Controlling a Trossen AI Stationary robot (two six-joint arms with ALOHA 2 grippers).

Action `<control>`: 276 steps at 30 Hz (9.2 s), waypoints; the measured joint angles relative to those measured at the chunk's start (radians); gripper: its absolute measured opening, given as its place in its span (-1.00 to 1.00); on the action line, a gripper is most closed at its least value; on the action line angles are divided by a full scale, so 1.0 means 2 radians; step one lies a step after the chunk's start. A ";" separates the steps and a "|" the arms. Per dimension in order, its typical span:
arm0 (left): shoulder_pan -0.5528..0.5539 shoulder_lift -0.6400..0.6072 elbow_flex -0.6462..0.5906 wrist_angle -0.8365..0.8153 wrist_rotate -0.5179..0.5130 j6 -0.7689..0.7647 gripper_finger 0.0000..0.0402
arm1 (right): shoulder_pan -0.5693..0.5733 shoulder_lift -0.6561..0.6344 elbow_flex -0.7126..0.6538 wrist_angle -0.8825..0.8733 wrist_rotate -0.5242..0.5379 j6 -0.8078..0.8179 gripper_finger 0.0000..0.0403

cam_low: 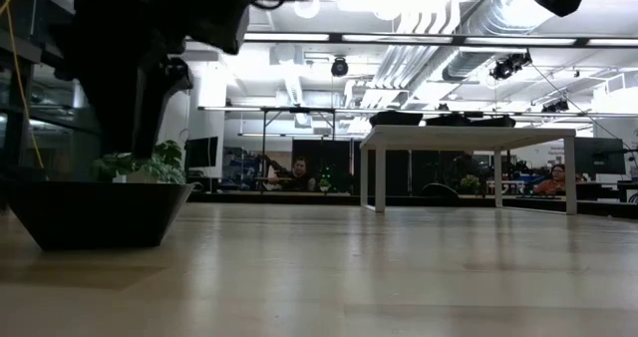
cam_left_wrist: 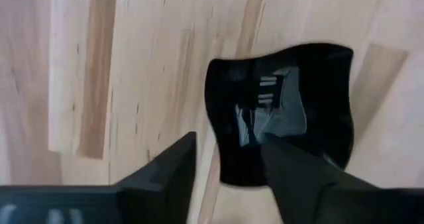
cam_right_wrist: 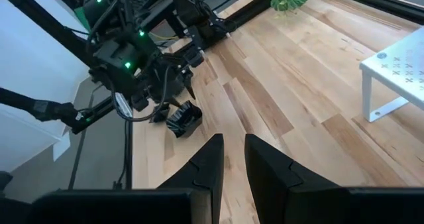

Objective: Pick & Place Mini shaped plates
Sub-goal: Stack the distorted square plate on top of the distorted square plate on the shelf

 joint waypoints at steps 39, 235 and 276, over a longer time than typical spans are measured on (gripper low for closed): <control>-0.002 0.008 -0.067 0.087 0.012 0.015 -0.14 | 0.108 0.039 0.000 -0.006 0.114 0.056 -0.72; 0.305 -0.036 0.070 0.705 -0.136 0.617 -1.00 | -0.022 0.244 0.000 0.429 0.477 -0.206 -0.10; 0.309 -0.036 0.070 0.701 -0.110 0.722 -1.00 | -0.123 0.244 0.000 0.488 0.384 -0.195 -0.26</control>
